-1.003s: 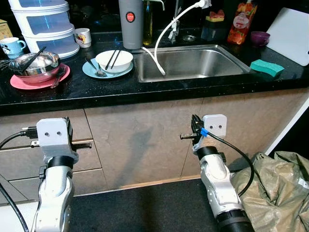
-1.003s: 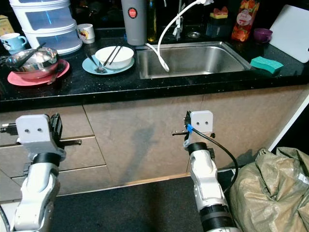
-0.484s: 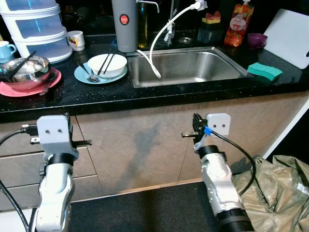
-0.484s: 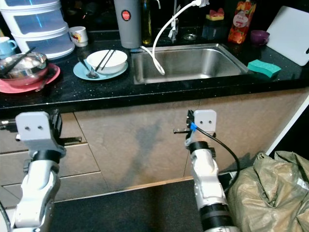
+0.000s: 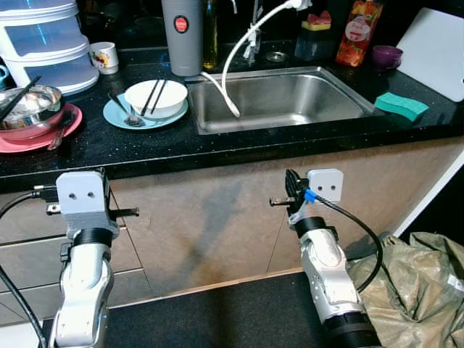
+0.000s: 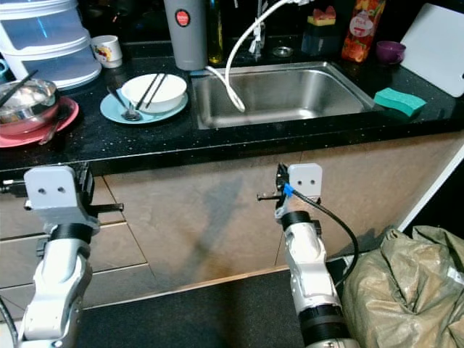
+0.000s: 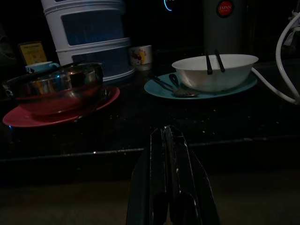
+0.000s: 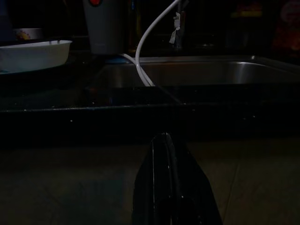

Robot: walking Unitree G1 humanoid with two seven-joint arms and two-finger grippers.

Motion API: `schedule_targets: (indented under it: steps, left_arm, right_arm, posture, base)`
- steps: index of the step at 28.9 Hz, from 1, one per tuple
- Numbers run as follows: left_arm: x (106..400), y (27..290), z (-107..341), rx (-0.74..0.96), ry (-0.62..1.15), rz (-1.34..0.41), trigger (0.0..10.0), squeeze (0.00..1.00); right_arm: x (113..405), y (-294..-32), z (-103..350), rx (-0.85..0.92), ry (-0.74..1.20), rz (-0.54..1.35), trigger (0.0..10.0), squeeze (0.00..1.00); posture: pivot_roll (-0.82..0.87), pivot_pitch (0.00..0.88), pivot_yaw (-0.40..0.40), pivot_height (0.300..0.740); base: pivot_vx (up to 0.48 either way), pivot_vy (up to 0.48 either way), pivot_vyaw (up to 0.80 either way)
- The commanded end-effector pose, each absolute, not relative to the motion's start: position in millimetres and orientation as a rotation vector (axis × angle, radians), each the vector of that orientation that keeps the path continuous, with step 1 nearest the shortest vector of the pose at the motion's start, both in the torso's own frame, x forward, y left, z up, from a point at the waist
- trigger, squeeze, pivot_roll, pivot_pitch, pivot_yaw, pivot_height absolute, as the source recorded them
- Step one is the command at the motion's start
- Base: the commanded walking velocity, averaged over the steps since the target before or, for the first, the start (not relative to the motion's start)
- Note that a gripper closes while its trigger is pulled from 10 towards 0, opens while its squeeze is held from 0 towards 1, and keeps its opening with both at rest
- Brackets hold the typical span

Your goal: Kitchen organization

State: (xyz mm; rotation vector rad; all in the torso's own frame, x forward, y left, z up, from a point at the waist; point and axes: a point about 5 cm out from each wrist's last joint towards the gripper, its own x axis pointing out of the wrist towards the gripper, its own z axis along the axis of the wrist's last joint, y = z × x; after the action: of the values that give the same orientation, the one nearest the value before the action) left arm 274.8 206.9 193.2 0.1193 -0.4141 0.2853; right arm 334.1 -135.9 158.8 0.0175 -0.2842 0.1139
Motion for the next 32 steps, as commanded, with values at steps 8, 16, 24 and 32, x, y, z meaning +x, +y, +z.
schedule_targets:
  steps: [8, 16, 24, 32]
  left_arm:
    - [274.5, 204.9, 195.1, 0.125, -0.431, 0.282, 10.0, 0.0]
    - [274.0, 204.9, 196.0, 0.127, -0.434, 0.282, 10.0, 0.0]
    - [275.2, 201.7, 198.6, 0.136, -0.441, 0.274, 10.0, 0.0]
    - [276.1, 200.3, 201.5, 0.139, -0.449, 0.266, 10.0, 0.0]
  right_arm:
    - [333.6, -135.5, 157.8, 0.025, -0.286, 0.122, 10.0, 0.0]
    - [333.7, -134.9, 157.5, 0.026, -0.285, 0.125, 10.0, 0.0]
    - [333.4, -135.0, 157.1, 0.03, -0.285, 0.123, 10.0, 0.0]
    - [333.4, -135.4, 158.8, 0.034, -0.292, 0.121, 10.0, 0.0]
  posture:
    - [0.04, 0.035, -0.004, 0.74]
    - [0.04, 0.038, -0.003, 0.74]
    - [0.04, 0.043, 0.002, 0.74]
    - [0.04, 0.05, 0.004, 0.74]
  base:
    - [0.247, 0.0, 0.0]
    - [0.245, 0.0, 0.0]
    - [0.247, 0.0, 0.0]
    - [0.243, 0.0, 0.0]
